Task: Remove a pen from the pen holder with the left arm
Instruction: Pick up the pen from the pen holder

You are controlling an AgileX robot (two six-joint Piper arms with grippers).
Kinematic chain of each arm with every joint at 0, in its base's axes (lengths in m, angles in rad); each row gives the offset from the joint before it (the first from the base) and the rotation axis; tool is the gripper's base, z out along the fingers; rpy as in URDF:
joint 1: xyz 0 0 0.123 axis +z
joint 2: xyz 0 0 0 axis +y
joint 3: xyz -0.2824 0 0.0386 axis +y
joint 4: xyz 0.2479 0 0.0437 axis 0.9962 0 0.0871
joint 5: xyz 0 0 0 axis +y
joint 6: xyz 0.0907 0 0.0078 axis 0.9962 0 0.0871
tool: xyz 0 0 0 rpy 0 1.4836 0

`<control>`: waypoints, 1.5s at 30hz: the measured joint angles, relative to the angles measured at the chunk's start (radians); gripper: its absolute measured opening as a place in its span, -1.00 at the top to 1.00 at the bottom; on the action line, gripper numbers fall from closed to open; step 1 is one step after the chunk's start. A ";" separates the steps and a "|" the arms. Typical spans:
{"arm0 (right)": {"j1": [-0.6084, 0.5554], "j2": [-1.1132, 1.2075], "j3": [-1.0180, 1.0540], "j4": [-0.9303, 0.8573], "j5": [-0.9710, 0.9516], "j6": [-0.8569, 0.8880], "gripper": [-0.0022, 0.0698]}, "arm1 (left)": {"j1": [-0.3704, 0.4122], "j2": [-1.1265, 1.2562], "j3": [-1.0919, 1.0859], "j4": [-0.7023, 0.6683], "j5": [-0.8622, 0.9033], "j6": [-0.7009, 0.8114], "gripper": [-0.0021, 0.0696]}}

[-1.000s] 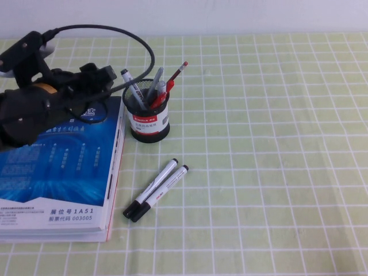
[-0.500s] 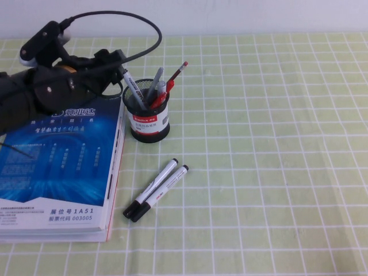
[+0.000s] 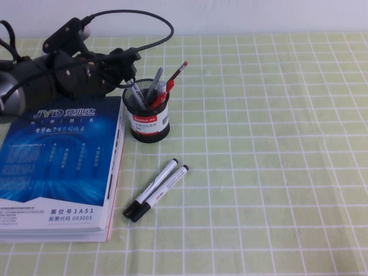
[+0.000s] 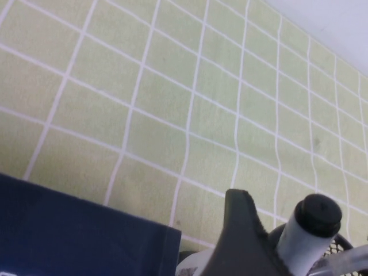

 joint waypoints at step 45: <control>0.000 0.000 0.000 0.000 0.001 0.000 0.98 | 0.000 0.059 -0.062 -0.006 -0.014 0.088 0.71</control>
